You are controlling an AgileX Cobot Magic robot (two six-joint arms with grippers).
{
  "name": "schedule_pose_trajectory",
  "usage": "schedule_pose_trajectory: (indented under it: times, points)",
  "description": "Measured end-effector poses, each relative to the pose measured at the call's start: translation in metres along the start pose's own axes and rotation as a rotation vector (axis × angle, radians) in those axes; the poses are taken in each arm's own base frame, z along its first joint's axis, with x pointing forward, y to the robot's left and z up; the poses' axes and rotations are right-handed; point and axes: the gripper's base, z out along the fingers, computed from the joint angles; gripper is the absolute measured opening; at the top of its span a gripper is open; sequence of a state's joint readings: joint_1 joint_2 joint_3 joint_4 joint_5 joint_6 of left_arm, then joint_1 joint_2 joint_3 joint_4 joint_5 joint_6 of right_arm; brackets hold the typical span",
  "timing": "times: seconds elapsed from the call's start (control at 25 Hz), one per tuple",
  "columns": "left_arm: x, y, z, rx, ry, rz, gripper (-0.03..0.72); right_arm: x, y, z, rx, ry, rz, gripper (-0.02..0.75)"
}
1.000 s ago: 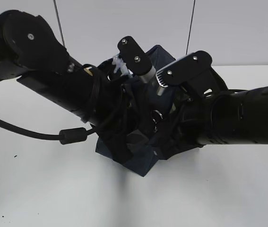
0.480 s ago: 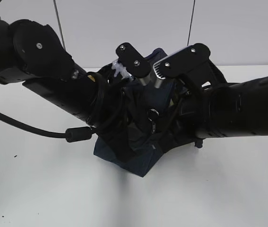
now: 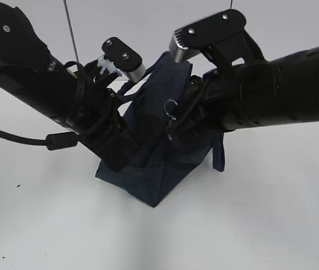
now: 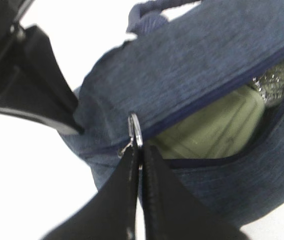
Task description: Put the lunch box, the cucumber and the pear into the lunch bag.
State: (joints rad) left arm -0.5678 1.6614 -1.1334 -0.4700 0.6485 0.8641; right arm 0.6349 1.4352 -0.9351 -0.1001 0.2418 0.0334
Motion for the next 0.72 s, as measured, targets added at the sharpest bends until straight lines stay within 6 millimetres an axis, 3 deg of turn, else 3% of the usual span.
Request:
schedule_pose_trajectory:
  times: [0.4,0.72]
  points:
    - [0.002,-0.002,0.0,0.025,0.022,-0.002,-0.012,-0.019,-0.008,0.005,0.024,-0.028,-0.007,0.006]
    - [0.002,-0.003,-0.001,0.032,0.024,-0.012,-0.012,-0.018,-0.023,0.013,0.063,-0.001,0.007,0.005]
